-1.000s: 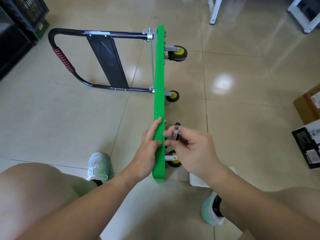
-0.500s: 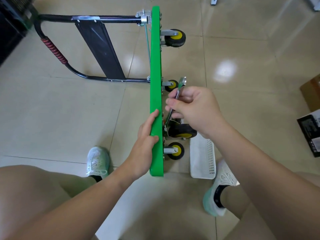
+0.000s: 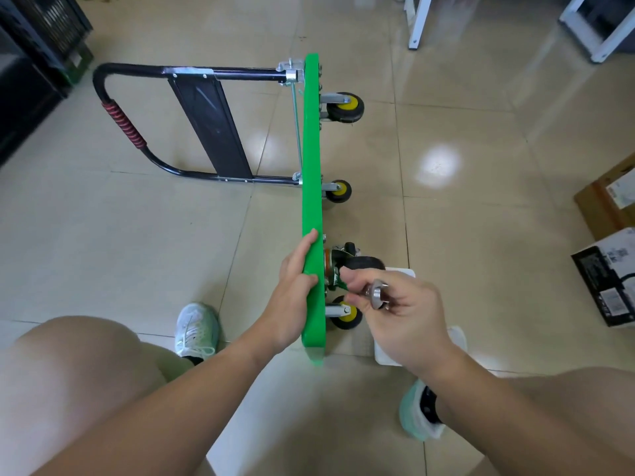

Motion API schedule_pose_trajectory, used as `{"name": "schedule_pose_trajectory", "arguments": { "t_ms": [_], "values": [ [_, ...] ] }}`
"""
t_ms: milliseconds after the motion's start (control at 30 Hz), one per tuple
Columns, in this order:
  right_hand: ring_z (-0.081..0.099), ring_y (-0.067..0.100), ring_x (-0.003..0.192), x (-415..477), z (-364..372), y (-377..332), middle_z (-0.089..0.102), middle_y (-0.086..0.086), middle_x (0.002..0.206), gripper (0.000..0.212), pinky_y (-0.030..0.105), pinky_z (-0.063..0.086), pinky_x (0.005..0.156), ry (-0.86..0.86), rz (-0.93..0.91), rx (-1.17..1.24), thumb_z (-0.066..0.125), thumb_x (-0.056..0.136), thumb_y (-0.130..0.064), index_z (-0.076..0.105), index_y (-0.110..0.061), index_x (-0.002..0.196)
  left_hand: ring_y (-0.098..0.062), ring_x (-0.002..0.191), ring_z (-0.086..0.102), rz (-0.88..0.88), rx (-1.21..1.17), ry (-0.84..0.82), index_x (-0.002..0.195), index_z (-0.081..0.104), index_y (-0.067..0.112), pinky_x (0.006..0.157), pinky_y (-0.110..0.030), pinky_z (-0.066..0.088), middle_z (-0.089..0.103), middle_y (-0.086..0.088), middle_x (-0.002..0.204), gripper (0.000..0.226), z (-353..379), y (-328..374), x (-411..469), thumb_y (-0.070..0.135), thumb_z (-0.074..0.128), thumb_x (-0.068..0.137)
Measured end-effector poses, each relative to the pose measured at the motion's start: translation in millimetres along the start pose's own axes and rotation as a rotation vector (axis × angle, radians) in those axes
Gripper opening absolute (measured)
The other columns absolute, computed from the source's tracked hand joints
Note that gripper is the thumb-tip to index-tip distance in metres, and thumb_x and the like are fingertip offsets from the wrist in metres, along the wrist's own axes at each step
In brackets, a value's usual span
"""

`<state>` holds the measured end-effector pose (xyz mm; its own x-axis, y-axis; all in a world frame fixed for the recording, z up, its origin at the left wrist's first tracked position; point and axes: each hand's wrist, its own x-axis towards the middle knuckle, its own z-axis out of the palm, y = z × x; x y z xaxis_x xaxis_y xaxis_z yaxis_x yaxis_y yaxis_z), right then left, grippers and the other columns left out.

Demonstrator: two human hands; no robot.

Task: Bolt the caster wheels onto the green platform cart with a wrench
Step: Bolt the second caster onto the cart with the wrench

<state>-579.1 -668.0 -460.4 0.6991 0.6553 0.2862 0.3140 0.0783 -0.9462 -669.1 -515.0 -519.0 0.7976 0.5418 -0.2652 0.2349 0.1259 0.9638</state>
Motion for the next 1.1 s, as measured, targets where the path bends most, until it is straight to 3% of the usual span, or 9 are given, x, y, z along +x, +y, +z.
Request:
{"name": "schedule_pose_trajectory", "arguments": {
  "t_ms": [167, 333, 567, 733, 800, 867, 933, 1033, 1100],
  "values": [
    [0.072, 0.012, 0.104, -7.0, 2.3, 7.5, 0.077, 0.001, 0.100, 0.036, 0.033, 0.059, 0.088, -0.061, -0.162, -0.138, 0.076, 0.073, 0.017, 0.071, -0.017, 0.084, -0.020, 0.141, 0.046, 0.014, -0.003, 0.003, 0.144, 0.040, 0.066, 0.121, -0.053, 0.033, 0.041, 0.003, 0.156, 0.076, -1.4, 1.1, -1.0, 0.040, 0.044, 0.072],
    [0.069, 0.010, 0.111, -13.8, 3.1, 13.7, 0.077, 0.003, 0.101, 0.039, 0.029, 0.056, 0.092, -0.125, -0.252, -0.227, 0.071, 0.066, 0.030, 0.073, -0.005, 0.082, -0.012, 0.142, 0.045, 0.019, -0.020, 0.013, 0.143, 0.042, 0.065, 0.124, -0.048, 0.030, 0.040, 0.004, 0.156, 0.078, -1.0, 2.7, -1.7, 0.040, 0.044, 0.069],
    [0.069, 0.010, 0.110, -6.1, 6.0, 15.9, 0.076, 0.002, 0.104, 0.044, 0.033, 0.058, 0.091, -0.093, -0.229, -0.197, 0.071, 0.071, 0.025, 0.069, -0.016, 0.088, -0.018, 0.141, 0.046, 0.013, -0.030, 0.011, 0.142, 0.042, 0.066, 0.122, -0.050, 0.033, 0.040, 0.003, 0.157, 0.077, -0.5, 5.3, -3.9, 0.040, 0.046, 0.070],
    [0.067, 0.008, 0.113, -1.6, 6.9, 15.7, 0.075, -0.001, 0.105, 0.029, 0.031, 0.056, 0.093, -0.190, -0.320, -0.273, 0.054, 0.081, 0.016, 0.071, -0.007, 0.087, 0.001, 0.140, 0.043, 0.043, 0.011, 0.014, 0.145, 0.041, 0.059, 0.122, -0.034, 0.033, 0.038, 0.007, 0.157, 0.073, 2.6, 8.5, -5.4, 0.024, 0.043, 0.081],
    [0.070, 0.009, 0.107, 2.4, 8.8, 17.7, 0.075, -0.001, 0.103, 0.031, 0.033, 0.058, 0.089, -0.155, -0.267, -0.244, 0.056, 0.082, 0.018, 0.072, -0.007, 0.090, 0.006, 0.138, 0.042, 0.049, 0.037, 0.010, 0.145, 0.039, 0.055, 0.118, -0.025, 0.033, 0.037, 0.009, 0.156, 0.071, 2.8, 8.2, -5.4, 0.023, 0.042, 0.083],
    [0.073, 0.010, 0.093, 9.2, 10.7, 19.2, 0.075, -0.003, 0.099, 0.034, 0.038, 0.061, 0.082, -0.106, -0.150, -0.166, 0.064, 0.080, 0.021, 0.075, -0.008, 0.094, -0.004, 0.143, 0.042, 0.042, 0.030, 0.003, 0.147, 0.040, 0.059, 0.121, -0.035, 0.032, 0.038, 0.006, 0.158, 0.072, 1.4, 5.4, -4.2, 0.025, 0.044, 0.083],
    [0.074, 0.010, 0.086, 17.5, 12.3, 17.8, 0.075, -0.005, 0.095, 0.025, 0.039, 0.061, 0.081, -0.074, -0.080, -0.136, 0.070, 0.080, 0.010, 0.077, -0.009, 0.095, -0.010, 0.146, 0.041, 0.038, 0.031, 0.009, 0.144, 0.039, 0.065, 0.124, -0.045, 0.031, 0.039, 0.005, 0.159, 0.073, -0.4, 2.2, -2.9, 0.029, 0.043, 0.082],
    [0.072, 0.008, 0.089, 29.8, 14.5, 12.6, 0.074, -0.016, 0.092, 0.021, 0.035, 0.059, 0.088, -0.073, 0.065, -0.049, 0.073, 0.078, -0.007, 0.078, -0.023, 0.090, -0.009, 0.148, 0.038, 0.034, 0.034, 0.012, 0.144, 0.039, 0.066, 0.125, -0.046, 0.029, 0.038, 0.007, 0.160, 0.073, -0.5, 1.4, -2.4, 0.036, 0.044, 0.078],
    [0.071, 0.009, 0.088, 40.1, 15.7, 9.0, 0.073, -0.015, 0.087, 0.028, 0.035, 0.057, 0.092, -0.103, 0.176, 0.041, 0.072, 0.078, -0.002, 0.074, -0.030, 0.083, -0.015, 0.151, 0.036, 0.044, 0.004, 0.000, 0.146, 0.040, 0.062, 0.125, -0.050, 0.028, 0.039, 0.008, 0.161, 0.076, -1.9, -2.2, -1.0, 0.037, 0.045, 0.075]
  ]
}}
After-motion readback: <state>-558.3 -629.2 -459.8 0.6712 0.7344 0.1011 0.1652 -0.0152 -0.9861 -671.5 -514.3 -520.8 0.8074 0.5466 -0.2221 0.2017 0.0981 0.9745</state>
